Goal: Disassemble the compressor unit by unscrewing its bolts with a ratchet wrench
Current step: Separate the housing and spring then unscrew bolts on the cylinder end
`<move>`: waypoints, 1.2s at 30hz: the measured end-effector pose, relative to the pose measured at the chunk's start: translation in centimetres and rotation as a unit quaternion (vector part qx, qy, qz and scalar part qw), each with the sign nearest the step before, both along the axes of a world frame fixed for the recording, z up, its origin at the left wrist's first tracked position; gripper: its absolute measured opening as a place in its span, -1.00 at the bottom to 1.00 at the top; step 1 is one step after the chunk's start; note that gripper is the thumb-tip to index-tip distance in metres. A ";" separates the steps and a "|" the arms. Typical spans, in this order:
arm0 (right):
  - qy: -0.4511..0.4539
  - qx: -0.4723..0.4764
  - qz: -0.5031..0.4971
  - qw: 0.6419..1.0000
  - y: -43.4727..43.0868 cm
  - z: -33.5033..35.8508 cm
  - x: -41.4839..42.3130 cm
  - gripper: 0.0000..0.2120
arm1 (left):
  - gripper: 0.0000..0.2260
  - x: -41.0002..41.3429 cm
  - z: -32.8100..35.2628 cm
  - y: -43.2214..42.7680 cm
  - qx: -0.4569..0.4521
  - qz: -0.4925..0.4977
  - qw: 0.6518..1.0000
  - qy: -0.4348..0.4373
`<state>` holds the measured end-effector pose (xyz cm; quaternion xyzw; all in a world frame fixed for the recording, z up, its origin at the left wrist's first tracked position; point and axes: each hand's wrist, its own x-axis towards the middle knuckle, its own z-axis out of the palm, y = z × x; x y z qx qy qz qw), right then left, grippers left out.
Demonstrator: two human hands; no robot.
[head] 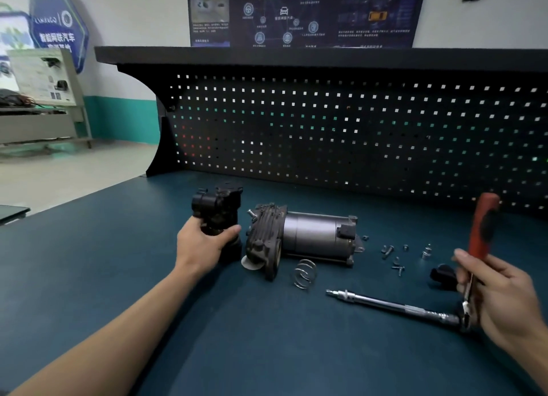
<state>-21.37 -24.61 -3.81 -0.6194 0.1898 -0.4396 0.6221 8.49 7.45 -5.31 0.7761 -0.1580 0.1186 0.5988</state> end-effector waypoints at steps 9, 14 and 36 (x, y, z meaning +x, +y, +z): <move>-0.009 0.002 0.009 1.000 -0.2 -0.2 0.1 -0.78 | -0.43 -3.8 0.4 1.2 0.126 0.082 0.988 0.029; 0.003 0.000 0.023 1.000 -0.3 -0.3 0.1 -0.80 | -0.76 -10.6 2.5 -1.6 0.218 -0.112 0.935 -0.258; 0.009 -0.054 0.033 0.998 0.1 -0.9 0.4 -0.33 | -0.58 -2.7 0.8 5.1 0.104 -0.002 0.993 -0.062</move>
